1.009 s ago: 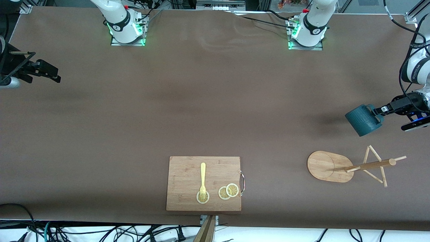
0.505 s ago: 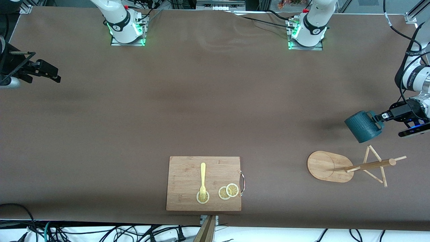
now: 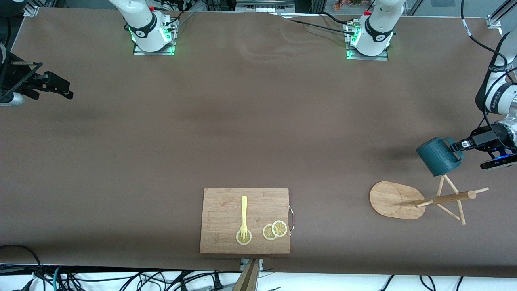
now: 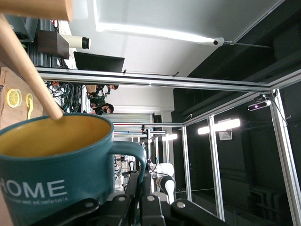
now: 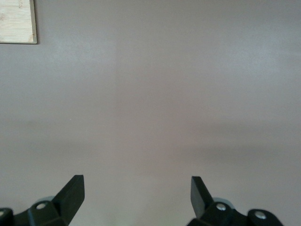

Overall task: Pass cup and hang on rack
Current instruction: 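Lower the mug handle onto a rack peg with the left gripper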

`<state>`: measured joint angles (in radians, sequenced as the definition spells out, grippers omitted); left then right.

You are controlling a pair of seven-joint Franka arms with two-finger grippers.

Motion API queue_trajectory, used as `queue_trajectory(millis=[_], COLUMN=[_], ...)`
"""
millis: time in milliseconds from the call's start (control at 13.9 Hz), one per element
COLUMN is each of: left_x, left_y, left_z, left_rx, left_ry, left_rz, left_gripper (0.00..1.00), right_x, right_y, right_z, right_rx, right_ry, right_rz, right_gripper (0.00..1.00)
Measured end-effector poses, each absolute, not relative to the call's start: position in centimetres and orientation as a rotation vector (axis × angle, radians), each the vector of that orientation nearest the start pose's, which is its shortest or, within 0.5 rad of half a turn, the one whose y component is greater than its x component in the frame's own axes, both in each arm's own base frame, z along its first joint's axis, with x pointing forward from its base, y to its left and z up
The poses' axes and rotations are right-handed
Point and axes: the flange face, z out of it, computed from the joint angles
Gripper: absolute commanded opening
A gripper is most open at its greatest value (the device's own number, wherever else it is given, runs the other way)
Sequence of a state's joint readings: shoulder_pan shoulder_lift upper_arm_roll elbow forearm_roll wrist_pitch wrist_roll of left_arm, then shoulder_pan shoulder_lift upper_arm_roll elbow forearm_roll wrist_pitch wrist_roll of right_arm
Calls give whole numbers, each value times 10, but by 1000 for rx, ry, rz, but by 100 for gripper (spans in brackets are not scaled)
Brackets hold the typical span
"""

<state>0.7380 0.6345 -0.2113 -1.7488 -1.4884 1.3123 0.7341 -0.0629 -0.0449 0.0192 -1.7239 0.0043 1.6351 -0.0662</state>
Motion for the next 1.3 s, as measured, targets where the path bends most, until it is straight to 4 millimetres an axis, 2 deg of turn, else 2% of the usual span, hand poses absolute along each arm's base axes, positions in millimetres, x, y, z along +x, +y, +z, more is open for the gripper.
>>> queue_trajectory(millis=[649,1298], left_x=[606,616], left_y=[234,242], left_z=[279,253], left_rx=[1232,1188], left_ry=[299,326], left_rz=[234,241], left_gripper=[0,0], right_x=[542,542], right_y=[-23,-23], right_z=[582,582], right_rx=[-3135,-3135], right_ry=[-34,-34], right_rz=[69,70], right_gripper=[100,100])
